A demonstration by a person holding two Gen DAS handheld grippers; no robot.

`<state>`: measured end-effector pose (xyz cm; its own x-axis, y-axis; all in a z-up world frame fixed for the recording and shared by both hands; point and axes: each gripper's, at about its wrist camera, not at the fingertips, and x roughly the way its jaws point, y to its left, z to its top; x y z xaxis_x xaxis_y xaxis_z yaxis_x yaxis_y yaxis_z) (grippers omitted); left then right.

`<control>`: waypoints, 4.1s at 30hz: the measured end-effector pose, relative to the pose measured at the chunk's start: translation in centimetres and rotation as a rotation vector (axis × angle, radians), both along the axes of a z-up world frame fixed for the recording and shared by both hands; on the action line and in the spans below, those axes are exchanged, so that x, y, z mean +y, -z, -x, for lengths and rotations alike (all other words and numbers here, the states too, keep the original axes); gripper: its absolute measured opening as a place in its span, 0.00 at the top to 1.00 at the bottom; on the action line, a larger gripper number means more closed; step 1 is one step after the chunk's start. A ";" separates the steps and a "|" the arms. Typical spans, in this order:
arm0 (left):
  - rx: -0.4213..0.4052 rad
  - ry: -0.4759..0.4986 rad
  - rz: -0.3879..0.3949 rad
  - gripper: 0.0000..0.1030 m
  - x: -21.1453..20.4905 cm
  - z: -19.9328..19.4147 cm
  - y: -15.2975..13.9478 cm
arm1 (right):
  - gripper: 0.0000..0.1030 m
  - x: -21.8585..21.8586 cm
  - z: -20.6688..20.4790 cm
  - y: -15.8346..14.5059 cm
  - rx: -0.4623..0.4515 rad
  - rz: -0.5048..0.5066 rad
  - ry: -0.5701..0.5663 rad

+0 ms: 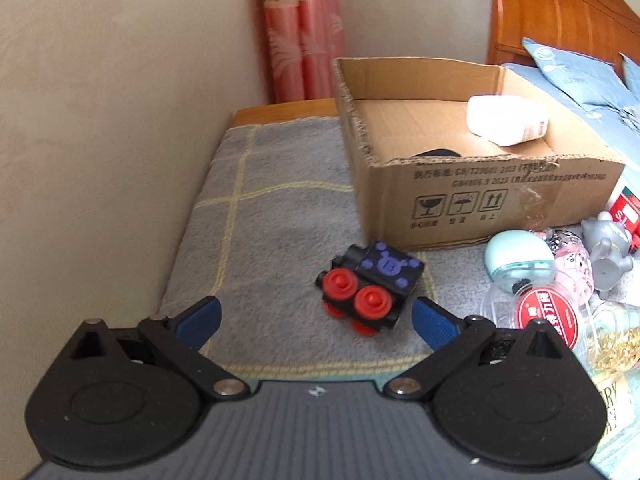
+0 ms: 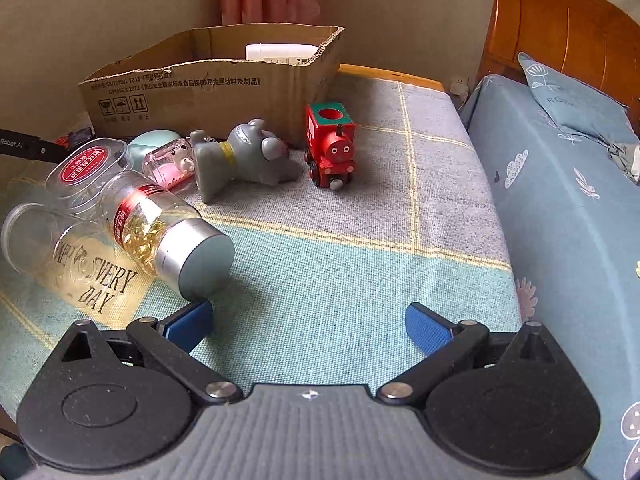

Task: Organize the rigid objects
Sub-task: 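Grasp the red-black toy car with the left tool while the right tool reaches the capsule bottle, then lift the toy car with the left tool while the right tool lifts the capsule bottle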

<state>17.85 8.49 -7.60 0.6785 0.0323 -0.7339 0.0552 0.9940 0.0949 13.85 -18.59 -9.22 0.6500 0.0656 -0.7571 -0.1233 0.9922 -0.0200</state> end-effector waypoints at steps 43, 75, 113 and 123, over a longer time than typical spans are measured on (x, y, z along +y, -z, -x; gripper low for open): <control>0.021 0.159 0.088 0.40 -1.1 1.4 1.2 | 0.00 4.3 -3.1 -3.6 0.005 -0.113 -0.299; 0.035 0.191 0.070 0.50 -0.7 0.4 1.0 | 0.07 6.9 -3.7 -2.2 0.070 0.051 -0.427; -0.026 0.230 0.036 0.52 -2.9 1.4 -7.2 | 0.07 4.7 -5.2 -11.2 -0.095 0.045 -0.401; -0.090 0.281 0.011 0.52 -5.4 -2.9 -10.5 | 0.07 6.7 -11.9 -14.0 -0.166 0.033 -0.370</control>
